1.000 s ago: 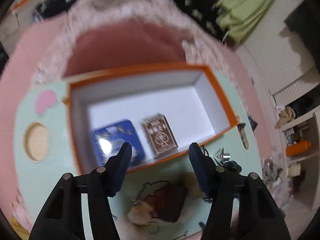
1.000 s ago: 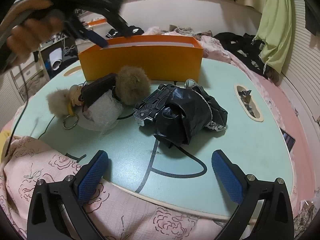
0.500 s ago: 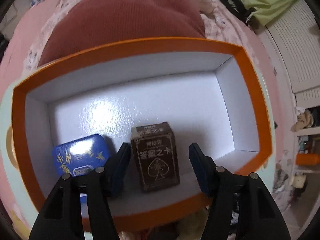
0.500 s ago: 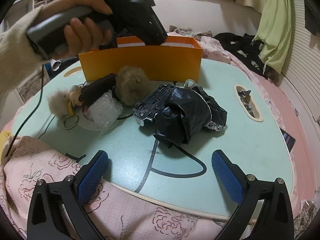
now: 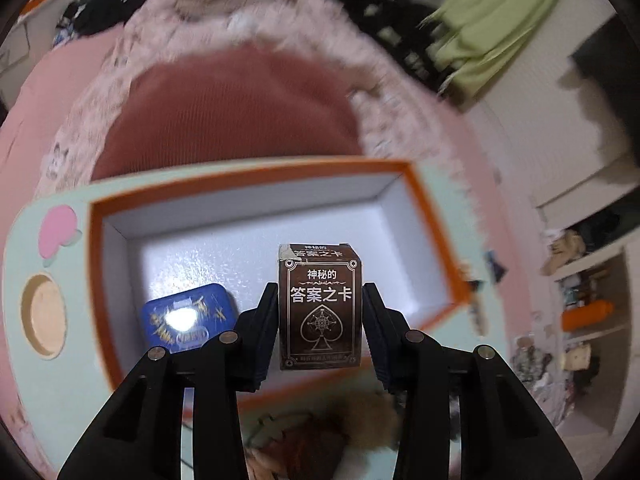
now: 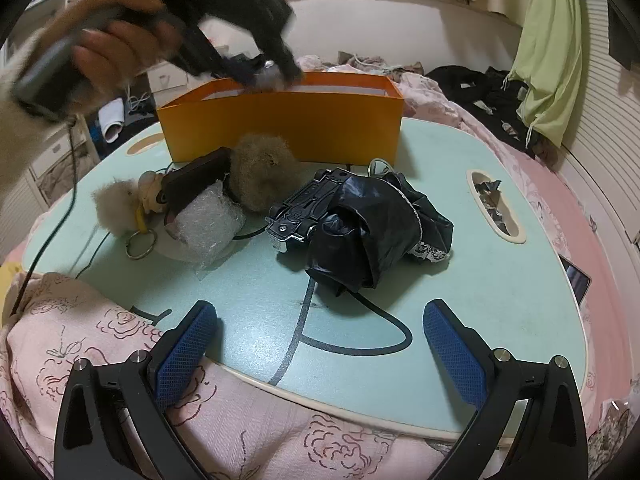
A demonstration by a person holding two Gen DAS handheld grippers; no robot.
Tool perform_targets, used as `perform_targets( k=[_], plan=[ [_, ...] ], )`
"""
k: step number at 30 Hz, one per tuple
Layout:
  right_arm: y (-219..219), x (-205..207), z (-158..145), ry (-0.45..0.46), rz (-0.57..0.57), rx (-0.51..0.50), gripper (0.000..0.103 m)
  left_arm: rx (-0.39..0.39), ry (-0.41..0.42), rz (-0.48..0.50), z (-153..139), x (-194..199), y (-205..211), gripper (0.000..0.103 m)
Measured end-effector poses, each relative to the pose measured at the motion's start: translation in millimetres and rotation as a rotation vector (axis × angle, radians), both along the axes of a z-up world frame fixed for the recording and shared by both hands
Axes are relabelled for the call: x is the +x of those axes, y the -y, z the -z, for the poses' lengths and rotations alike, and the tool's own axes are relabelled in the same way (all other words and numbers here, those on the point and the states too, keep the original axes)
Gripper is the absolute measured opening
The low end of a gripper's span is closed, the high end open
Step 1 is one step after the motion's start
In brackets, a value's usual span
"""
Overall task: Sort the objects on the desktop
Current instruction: 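Lift the brown card box out and set it on the dark pouch, left gripper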
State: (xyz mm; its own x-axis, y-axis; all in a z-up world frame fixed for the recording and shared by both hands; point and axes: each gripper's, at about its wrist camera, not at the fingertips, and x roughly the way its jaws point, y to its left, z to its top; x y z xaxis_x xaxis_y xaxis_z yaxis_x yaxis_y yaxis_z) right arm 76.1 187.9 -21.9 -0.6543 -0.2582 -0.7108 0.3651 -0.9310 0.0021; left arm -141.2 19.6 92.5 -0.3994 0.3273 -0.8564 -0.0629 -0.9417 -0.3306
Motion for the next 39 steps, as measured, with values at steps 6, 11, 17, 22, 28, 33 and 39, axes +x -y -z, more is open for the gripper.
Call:
perform_targets(
  k=[6, 11, 17, 22, 28, 33, 39],
  plan=[
    [-0.2, -0.1, 0.3, 0.0, 0.0, 0.0, 0.103, 0.068, -0.1, 0.088, -25.6, 54.9, -7.7, 0.042],
    [-0.5, -0.3, 0.4, -0.001, -0.001, -0.001, 0.103, 0.092, -0.13, 0.17, -11.7, 84.1, -17.8, 0.043],
    [-0.8, -0.5, 0.6, -0.001, 0.0, -0.001, 0.103, 0.078, -0.245, 0.148, -7.6, 111.5, -9.1, 0.058],
    [-1.7, -0.8, 0.9, -0.002, 0.0, 0.0, 0.103, 0.015, -0.338, 0.082, -9.2, 149.2, 17.4, 0.059],
    [-3.6, -2.3, 0.9, -0.002, -0.001, -0.001, 0.103, -0.1, -0.345, -0.021, 22.2, 200.4, 56.3, 0.073],
    [-4.8, -2.9, 0.4, -0.002, 0.0, 0.002, 0.103, -0.136, -0.272, 0.008, 61.2, 208.8, 48.1, 0.073],
    [-5.3, -3.4, 0.1, -0.003, -0.001, 0.001, 0.103, -0.308, -0.222, 0.079, 89.7, 200.4, 5.2, 0.091]
  ],
)
